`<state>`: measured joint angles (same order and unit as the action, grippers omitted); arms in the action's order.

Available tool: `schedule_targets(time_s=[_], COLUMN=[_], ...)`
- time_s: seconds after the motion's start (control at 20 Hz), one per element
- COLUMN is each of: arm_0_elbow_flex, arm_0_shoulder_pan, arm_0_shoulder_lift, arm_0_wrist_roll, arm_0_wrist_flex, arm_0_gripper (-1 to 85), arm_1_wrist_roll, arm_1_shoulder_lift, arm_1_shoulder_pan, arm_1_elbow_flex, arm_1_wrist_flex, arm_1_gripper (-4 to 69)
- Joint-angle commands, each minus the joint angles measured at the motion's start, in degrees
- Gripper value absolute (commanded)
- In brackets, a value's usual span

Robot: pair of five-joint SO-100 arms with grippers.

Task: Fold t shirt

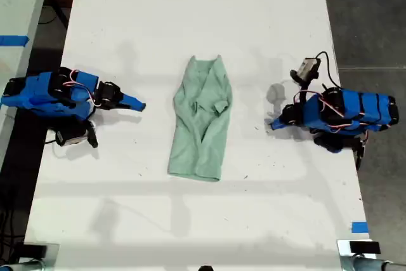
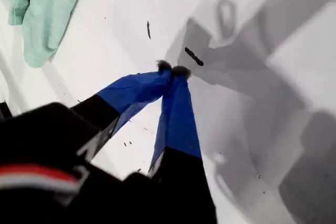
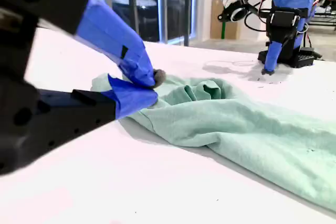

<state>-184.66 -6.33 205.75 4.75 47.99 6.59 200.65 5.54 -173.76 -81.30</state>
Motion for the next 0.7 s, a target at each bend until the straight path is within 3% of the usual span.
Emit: schedule_targets(time_s=[0.0,0.65], arm_0_elbow_flex=[-0.53,-0.53], arm_0_shoulder_pan=[-0.88,-0.53], arm_0_shoulder_lift=[0.7,0.7], arm_0_wrist_roll=[-2.72,-2.9], arm_0_wrist_flex=[0.09,0.62], arm_0_gripper=[-0.2,-0.2], arm_1_wrist_roll=[-0.26,-0.44], arm_1_shoulder_lift=[0.35,0.35], arm_1_shoulder_pan=[-0.62,-0.7], arm_1_elbow_flex=[-1.23,-1.41], arm_1_wrist_flex=[-0.09,0.09], arm_1_gripper=[-0.5,-0.5])
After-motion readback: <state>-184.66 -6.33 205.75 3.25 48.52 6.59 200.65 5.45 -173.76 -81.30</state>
